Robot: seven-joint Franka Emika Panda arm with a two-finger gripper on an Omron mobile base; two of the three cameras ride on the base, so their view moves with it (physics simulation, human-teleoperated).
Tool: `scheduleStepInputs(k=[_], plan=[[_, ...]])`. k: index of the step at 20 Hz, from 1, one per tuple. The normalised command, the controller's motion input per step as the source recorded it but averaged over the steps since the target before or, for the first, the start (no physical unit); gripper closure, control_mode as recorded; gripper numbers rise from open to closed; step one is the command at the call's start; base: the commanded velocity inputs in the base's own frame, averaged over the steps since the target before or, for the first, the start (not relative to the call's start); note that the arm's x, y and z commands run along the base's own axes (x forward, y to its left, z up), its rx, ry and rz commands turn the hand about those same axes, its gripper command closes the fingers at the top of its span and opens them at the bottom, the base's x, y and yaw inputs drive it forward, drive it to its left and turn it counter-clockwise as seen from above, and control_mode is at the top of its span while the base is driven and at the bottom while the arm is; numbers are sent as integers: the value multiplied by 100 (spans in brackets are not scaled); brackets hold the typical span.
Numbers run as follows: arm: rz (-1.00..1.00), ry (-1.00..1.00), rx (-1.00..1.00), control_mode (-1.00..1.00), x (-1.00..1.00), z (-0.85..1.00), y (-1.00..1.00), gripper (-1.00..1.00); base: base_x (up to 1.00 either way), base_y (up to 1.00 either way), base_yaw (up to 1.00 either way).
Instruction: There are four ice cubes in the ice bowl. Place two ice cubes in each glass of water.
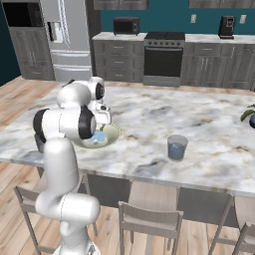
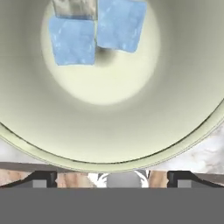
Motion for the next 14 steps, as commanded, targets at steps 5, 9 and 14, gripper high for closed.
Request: scheduleStepInputs(k=[5, 9, 14], plan=[[-5, 6, 7, -100, 28, -36, 48, -100, 0, 0, 0], [-18, 0, 0, -100, 42, -19, 51, -100, 0, 0, 0], [-10, 0, 0, -100, 33, -29, 0, -100, 0, 0, 0]])
